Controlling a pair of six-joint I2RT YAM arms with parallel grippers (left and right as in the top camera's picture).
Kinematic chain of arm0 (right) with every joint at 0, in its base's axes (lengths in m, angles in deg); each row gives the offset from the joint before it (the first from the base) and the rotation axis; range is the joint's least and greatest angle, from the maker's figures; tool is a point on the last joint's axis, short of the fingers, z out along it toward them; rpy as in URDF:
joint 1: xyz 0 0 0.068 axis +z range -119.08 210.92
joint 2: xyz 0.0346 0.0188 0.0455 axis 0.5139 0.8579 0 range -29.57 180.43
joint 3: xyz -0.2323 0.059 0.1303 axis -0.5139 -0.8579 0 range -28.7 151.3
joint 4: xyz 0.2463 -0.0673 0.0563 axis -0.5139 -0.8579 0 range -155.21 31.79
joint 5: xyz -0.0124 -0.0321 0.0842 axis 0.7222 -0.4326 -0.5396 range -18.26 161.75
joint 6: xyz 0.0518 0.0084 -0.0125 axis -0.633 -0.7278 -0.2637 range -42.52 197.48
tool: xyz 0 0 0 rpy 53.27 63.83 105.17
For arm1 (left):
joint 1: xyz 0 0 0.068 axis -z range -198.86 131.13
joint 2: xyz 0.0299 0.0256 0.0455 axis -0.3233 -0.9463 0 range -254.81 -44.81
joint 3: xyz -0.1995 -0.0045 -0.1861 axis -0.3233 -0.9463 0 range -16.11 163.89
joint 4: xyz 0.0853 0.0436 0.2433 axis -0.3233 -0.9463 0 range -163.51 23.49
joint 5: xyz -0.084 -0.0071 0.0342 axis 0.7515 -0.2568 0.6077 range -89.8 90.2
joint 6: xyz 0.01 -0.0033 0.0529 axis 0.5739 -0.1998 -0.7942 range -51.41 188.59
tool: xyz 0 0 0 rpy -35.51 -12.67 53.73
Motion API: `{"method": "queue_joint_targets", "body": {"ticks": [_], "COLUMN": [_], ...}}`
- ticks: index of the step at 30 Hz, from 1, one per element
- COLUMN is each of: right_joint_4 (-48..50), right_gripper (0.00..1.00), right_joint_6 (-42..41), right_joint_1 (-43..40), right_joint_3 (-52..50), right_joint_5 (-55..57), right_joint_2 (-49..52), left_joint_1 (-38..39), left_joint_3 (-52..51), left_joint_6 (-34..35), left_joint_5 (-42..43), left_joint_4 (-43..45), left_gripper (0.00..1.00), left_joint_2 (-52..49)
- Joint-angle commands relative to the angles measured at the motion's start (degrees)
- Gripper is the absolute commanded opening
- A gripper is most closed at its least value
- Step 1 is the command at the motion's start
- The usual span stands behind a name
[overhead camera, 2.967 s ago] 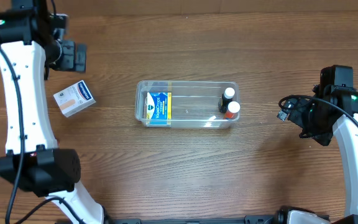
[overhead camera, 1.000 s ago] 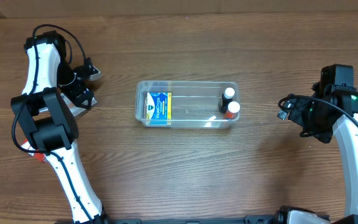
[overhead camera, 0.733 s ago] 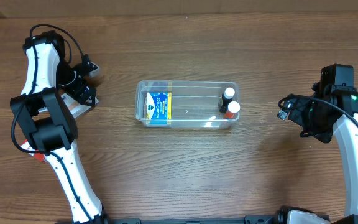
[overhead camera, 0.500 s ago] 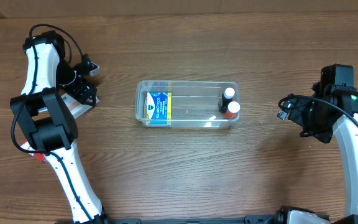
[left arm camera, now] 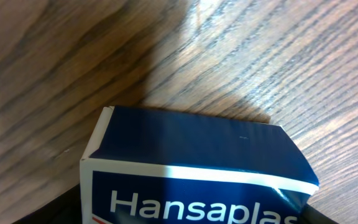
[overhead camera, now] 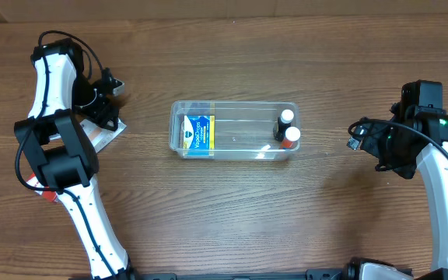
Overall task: Pack container
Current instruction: 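Lift the Hansaplast box and carry it over the container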
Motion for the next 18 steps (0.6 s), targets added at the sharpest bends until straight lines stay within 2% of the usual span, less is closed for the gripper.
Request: {"method": "queue_joint_targets", "body": {"ticks": [1, 5, 10, 14, 18], "right_joint_4": [0.3, 0.5, 0.5, 0.4, 0.0], "right_gripper": [1.0, 1.0, 1.0, 1.0, 1.0], "right_joint_6": [0.4, 0.4, 0.3, 0.3, 0.1], "right_joint_1": [-0.3, -0.3, -0.3, -0.3, -0.3], "right_joint_3": [-0.1, -0.1, -0.1, -0.1, -0.1], "right_joint_5": [0.2, 0.2, 0.2, 0.2, 0.0], "right_joint_2": [-0.8, -0.8, -0.8, -0.8, -0.8], "left_joint_1": [0.0, 0.3, 1.8, 4.9, 10.1], "left_joint_3": [1.6, 5.2, 11.3, 14.0, 14.2], "left_joint_6": [8.3, 16.3, 28.0, 36.3, 41.4], "left_joint_5": [-3.7, -3.7, -3.6, -3.1, -0.9], "left_joint_4": [-0.1, -1.5, -5.4, -10.2, -13.6], "left_gripper": [0.45, 0.46, 0.41, 0.34, 0.32], "left_joint_2": [-1.7, -1.3, 2.0, 8.5, 17.0]}}
